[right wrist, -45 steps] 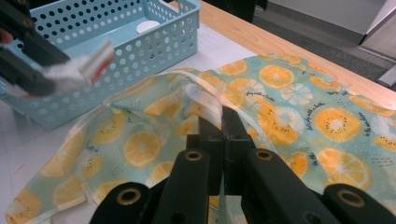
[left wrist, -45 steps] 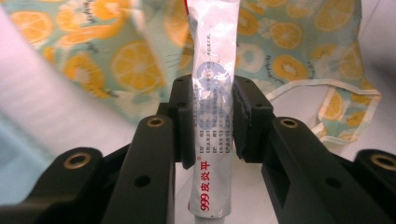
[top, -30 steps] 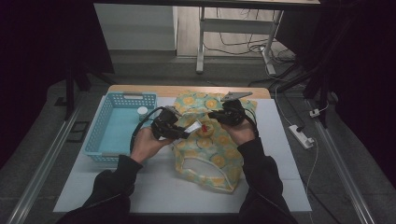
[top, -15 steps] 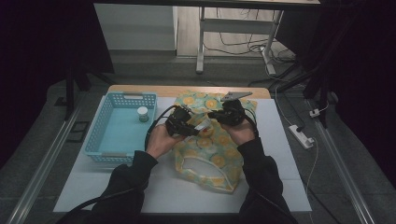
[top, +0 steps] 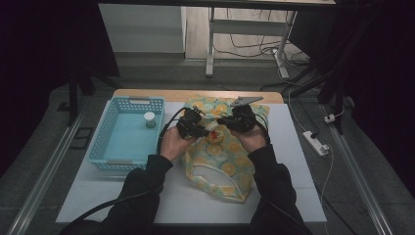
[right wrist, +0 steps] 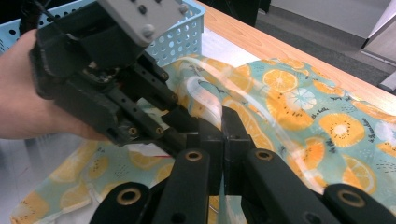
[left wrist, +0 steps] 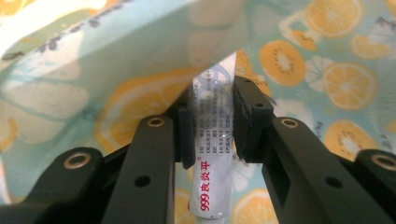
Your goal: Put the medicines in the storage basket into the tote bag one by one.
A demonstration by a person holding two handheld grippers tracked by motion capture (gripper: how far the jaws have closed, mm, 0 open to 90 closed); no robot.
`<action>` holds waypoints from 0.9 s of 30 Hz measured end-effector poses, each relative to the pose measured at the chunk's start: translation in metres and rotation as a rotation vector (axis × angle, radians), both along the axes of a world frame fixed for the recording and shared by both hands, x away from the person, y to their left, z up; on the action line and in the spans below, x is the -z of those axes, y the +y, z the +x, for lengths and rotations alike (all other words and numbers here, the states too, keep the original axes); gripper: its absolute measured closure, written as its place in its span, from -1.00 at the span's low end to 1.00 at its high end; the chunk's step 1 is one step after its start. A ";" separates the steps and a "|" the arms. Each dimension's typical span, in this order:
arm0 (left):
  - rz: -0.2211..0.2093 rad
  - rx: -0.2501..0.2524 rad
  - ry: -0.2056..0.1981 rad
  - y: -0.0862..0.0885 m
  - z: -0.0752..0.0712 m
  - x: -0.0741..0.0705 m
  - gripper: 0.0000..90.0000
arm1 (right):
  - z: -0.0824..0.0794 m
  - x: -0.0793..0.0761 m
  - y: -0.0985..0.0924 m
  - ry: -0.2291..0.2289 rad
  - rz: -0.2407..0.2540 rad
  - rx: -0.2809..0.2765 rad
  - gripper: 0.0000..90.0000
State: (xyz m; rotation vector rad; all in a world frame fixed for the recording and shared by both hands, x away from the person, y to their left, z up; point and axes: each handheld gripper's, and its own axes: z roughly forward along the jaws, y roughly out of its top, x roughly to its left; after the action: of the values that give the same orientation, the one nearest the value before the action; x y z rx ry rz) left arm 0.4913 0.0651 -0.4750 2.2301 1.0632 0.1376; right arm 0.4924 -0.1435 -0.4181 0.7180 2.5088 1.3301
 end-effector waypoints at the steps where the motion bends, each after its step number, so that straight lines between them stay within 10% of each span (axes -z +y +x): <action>1: 0.000 -0.006 -0.002 0.000 0.001 0.001 0.58 | 0.000 0.000 0.000 0.002 -0.001 0.000 0.98; 27: 0.049 -0.056 -0.062 0.001 0.008 0.009 0.44 | 0.004 0.006 0.000 0.019 -0.014 0.012 0.98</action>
State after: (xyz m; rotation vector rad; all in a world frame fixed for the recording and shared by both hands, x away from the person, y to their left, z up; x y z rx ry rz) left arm 0.4994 0.0657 -0.4843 2.2253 1.1004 0.2573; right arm 0.4962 -0.1437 -0.4243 0.7453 2.5221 1.3071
